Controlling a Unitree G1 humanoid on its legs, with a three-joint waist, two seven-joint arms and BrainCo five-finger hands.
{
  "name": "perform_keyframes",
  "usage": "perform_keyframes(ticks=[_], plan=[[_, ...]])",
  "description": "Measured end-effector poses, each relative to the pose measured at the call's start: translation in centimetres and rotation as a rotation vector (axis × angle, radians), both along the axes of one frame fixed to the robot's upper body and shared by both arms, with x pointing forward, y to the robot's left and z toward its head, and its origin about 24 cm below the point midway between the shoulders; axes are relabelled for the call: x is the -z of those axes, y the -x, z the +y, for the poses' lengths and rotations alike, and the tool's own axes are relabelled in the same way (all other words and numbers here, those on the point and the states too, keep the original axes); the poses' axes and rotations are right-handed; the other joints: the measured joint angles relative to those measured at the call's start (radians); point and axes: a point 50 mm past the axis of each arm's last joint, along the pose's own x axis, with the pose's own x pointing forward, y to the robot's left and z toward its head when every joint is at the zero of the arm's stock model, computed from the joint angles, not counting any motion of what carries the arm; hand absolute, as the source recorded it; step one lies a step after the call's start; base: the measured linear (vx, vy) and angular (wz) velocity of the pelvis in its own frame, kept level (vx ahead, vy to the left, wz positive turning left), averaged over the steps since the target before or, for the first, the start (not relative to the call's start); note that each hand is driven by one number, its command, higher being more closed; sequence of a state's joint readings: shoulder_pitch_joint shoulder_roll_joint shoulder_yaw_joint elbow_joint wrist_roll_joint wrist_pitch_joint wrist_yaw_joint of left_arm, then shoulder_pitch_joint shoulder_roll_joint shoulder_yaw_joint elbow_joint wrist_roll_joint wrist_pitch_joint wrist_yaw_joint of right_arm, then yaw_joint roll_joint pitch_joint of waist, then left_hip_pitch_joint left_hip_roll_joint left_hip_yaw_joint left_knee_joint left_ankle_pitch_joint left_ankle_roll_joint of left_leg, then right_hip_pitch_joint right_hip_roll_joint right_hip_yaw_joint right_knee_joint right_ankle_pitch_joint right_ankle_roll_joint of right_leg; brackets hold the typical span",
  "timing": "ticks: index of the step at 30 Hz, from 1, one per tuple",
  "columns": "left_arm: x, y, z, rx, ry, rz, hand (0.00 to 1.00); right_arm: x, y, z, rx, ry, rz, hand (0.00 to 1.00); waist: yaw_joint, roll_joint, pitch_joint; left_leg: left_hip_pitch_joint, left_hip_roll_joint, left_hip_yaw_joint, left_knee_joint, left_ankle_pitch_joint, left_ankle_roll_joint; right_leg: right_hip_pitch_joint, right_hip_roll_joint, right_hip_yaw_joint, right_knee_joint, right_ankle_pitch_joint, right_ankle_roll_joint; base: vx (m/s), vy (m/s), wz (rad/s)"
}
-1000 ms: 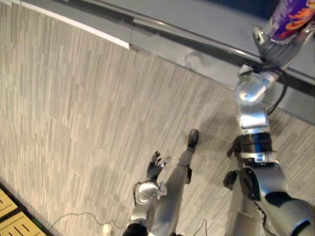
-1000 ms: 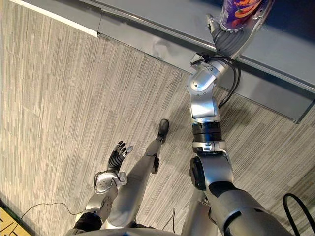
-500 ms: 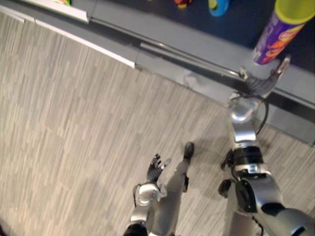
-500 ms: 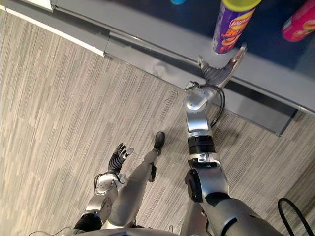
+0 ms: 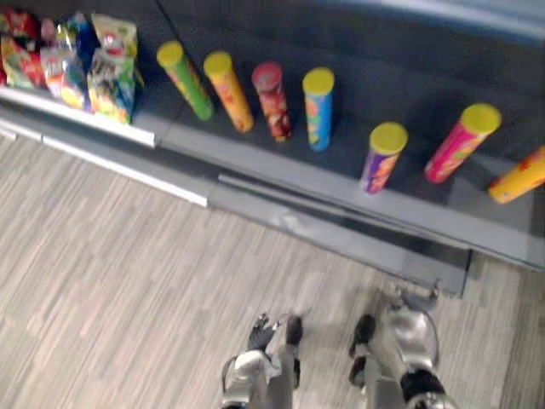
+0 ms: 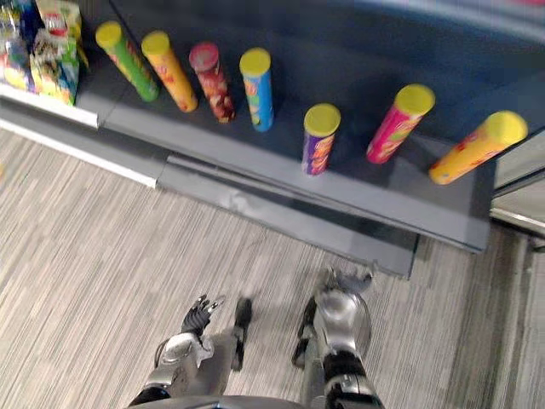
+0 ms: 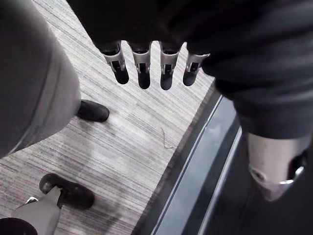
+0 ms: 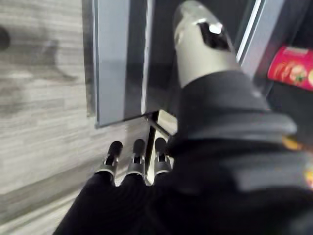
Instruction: Put the gum and the chips on the shelf.
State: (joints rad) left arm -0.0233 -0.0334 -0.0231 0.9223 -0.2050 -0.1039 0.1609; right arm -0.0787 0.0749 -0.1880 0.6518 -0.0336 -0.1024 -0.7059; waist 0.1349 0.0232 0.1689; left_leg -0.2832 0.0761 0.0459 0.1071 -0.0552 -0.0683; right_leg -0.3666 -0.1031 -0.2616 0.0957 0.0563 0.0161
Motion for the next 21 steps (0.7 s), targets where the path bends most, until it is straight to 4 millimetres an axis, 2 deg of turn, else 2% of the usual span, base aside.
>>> perform_keyframes(ticks=[1, 2, 4, 6, 7, 8, 9, 11, 13, 14, 16, 18, 21], plan=[[0.5, 0.8, 0.7, -0.004, -0.031, 0.039, 0.00, 1.3, 1.9, -0.2, -0.020, -0.012, 0.060, 0.00, -0.024, -0.016, -0.031, 0.030, 0.004, 0.007, -0.004, -0.009, 0.000, 0.032, 0.009, 0.009, -0.020, 0.001, 0.002, 0.08, 0.016, -0.31], [0.8, 1.3, 1.1, -0.007, -0.043, 0.059, 0.00, 1.9, 2.8, -0.3, -0.031, -0.021, 0.090, 0.00, -0.030, -0.021, -0.046, 0.043, 0.006, 0.010, -0.005, -0.014, -0.001, 0.045, 0.013, 0.012, -0.030, 0.002, 0.004, 0.09, 0.017, -0.24], [1.6, 2.9, 2.4, -0.030, -0.069, 0.130, 0.00, 3.7, 6.1, -1.4, -0.084, -0.045, 0.193, 0.00, -0.066, -0.043, -0.090, 0.111, 0.010, 0.033, -0.037, -0.019, -0.001, 0.101, 0.026, 0.040, -0.068, 0.009, 0.013, 0.10, 0.025, -0.33], [1.9, 3.5, 3.0, -0.046, -0.083, 0.162, 0.00, 4.3, 7.8, -2.5, -0.120, -0.065, 0.232, 0.00, -0.086, -0.044, -0.092, 0.155, 0.011, 0.047, -0.043, -0.028, -0.002, 0.146, 0.030, 0.050, -0.086, 0.013, 0.018, 0.07, 0.033, -0.27], [2.1, 4.2, 3.7, -0.065, -0.094, 0.184, 0.00, 4.7, 9.1, -3.7, -0.154, -0.112, 0.251, 0.00, -0.099, -0.043, -0.098, 0.190, 0.010, 0.056, -0.052, -0.034, -0.002, 0.178, 0.033, 0.061, -0.101, 0.016, 0.023, 0.05, 0.042, -0.28], [2.4, 5.2, 4.4, -0.083, -0.096, 0.214, 0.00, 5.4, 10.5, -4.9, -0.146, -0.205, 0.262, 0.00, -0.107, -0.043, -0.107, 0.220, 0.008, 0.060, -0.057, -0.039, -0.001, 0.207, 0.037, 0.073, -0.117, 0.020, 0.028, 0.06, 0.041, -0.28], [2.5, 5.6, 4.8, -0.075, -0.095, 0.228, 0.00, 5.9, 11.5, -5.4, -0.136, -0.264, 0.272, 0.00, -0.107, -0.043, -0.114, 0.233, 0.008, 0.064, -0.057, -0.044, 0.000, 0.220, 0.038, 0.078, -0.127, 0.022, 0.030, 0.07, 0.039, -0.19], [3.1, 7.3, 5.2, -0.057, -0.060, 0.295, 0.00, 7.7, 15.0, -6.1, -0.081, -0.448, 0.339, 0.00, -0.107, -0.039, -0.140, 0.270, 0.007, 0.069, -0.070, -0.049, 0.000, 0.262, 0.040, 0.081, -0.152, 0.027, 0.034, 0.08, 0.031, -0.06], [3.4, 8.4, 5.6, -0.082, -0.029, 0.326, 0.00, 8.9, 18.4, -5.8, -0.011, -0.586, 0.421, 0.00, -0.111, -0.035, -0.158, 0.296, 0.005, 0.069, -0.072, -0.058, -0.001, 0.303, 0.041, 0.081, -0.181, 0.034, 0.038, 0.08, 0.025, 0.02], [3.4, 8.7, 5.7, -0.077, -0.017, 0.329, 0.00, 9.4, 20.0, -5.0, 0.035, -0.670, 0.457, 0.00, -0.112, -0.031, -0.162, 0.311, 0.003, 0.070, -0.073, -0.062, 0.001, 0.322, 0.041, 0.082, -0.197, 0.037, 0.041, 0.05, 0.023, -0.01], [3.5, 9.1, 5.7, -0.088, 0.005, 0.339, 0.00, 9.9, 21.7, -3.6, 0.109, -0.761, 0.491, 0.00, -0.116, -0.025, -0.169, 0.334, 0.002, 0.076, -0.078, -0.065, 0.001, 0.341, 0.042, 0.086, -0.201, 0.040, 0.040, 0.06, 0.021, -0.09], [3.7, 9.6, 5.7, -0.086, 0.011, 0.360, 0.00, 10.2, 22.6, -2.5, 0.166, -0.817, 0.506, 0.00, -0.133, -0.025, -0.169, 0.363, 0.001, 0.079, -0.088, -0.065, 0.001, 0.363, 0.043, 0.094, -0.201, 0.041, 0.039, 0.05, 0.019, -0.09], [3.8, 9.9, 5.6, -0.056, -0.003, 0.382, 0.00, 10.2, 22.9, -2.3, 0.174, -0.808, 0.524, 0.00, -0.146, -0.024, -0.169, 0.382, 0.001, 0.087, -0.086, -0.080, 0.001, 0.380, 0.044, 0.105, -0.208, 0.040, 0.041, -0.01, 0.020, -0.09]])
